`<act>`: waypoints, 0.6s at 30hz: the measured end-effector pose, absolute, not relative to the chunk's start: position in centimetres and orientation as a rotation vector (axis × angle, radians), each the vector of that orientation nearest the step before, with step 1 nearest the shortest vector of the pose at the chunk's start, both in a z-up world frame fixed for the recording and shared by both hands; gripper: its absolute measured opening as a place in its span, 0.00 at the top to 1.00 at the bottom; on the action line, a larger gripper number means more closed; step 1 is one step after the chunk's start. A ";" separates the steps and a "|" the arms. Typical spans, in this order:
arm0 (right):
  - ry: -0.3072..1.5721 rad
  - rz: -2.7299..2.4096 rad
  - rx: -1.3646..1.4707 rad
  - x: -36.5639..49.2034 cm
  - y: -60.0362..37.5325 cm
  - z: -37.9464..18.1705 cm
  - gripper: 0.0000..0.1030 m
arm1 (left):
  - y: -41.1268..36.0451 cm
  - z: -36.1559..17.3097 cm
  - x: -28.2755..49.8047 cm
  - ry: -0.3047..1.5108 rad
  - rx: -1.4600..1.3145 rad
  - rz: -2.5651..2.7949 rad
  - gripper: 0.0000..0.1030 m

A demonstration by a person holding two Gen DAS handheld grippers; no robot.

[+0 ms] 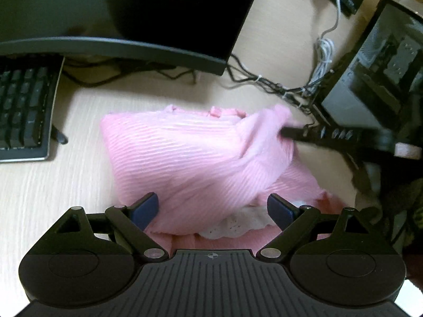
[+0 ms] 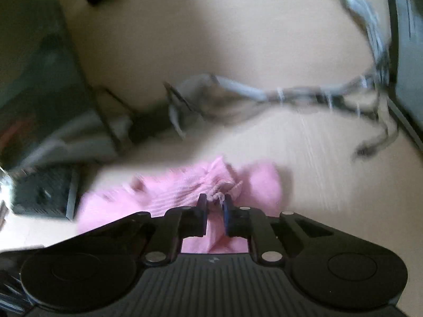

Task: Fold clothes

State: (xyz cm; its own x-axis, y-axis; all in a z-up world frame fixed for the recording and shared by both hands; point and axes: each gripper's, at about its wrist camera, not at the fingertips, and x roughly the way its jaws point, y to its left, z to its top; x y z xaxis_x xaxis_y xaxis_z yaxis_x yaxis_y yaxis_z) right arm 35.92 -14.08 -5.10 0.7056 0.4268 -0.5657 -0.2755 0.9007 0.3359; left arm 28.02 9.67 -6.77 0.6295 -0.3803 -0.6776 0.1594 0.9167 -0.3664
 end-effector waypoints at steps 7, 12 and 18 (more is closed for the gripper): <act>0.768 0.321 0.175 34.1 -16.2 -5.9 0.90 | 9.8 -7.3 27.7 0.842 -0.286 -0.329 0.09; 0.816 0.235 0.095 33.4 -16.6 -7.8 0.69 | 9.8 -7.7 27.3 0.871 -0.248 -0.343 0.09; 0.585 0.389 0.045 33.4 -14.3 -3.2 0.67 | 9.9 -5.9 27.5 0.811 -0.261 -0.366 0.08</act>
State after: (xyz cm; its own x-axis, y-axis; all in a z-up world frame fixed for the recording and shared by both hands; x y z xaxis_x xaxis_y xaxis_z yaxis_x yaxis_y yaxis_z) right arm 33.43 -14.33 -3.18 0.7633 0.3700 -0.5296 -0.3448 0.9265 0.1505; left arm 27.55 9.87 -5.87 0.6318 -0.4141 -0.6553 0.2173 0.9061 -0.3630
